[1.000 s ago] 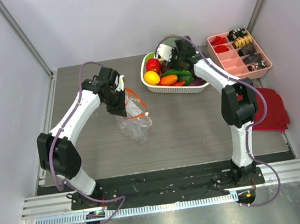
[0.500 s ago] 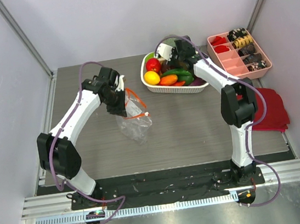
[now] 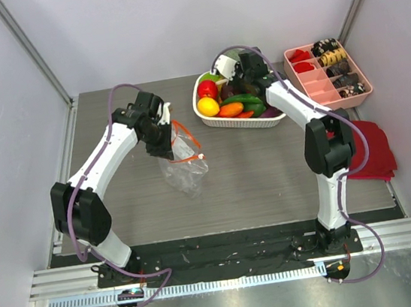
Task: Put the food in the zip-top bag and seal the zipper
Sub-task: Pick up the fake vegetable from the bin.
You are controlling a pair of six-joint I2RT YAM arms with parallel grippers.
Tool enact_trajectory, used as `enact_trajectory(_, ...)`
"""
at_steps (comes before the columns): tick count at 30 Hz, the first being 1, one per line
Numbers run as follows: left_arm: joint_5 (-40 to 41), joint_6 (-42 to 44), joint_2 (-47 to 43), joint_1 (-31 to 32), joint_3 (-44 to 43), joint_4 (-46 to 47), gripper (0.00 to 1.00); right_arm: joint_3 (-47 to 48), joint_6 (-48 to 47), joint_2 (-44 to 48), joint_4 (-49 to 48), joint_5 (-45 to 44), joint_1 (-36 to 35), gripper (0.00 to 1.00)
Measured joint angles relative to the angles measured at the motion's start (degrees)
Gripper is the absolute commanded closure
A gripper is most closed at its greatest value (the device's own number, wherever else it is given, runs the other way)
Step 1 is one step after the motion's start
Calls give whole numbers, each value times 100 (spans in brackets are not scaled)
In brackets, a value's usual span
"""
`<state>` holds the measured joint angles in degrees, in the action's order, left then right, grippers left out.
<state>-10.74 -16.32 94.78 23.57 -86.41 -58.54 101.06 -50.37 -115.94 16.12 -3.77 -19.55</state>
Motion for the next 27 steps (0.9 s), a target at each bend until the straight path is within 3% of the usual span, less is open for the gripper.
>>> enact_trajectory(11,-44,0,63,0,-57,2,100,-282,109,306,-378,-282,-28,99)
enact_trajectory(27,-87,20,107,0,-131,-11,100,-459,761,918,-579,-37,-59,99)
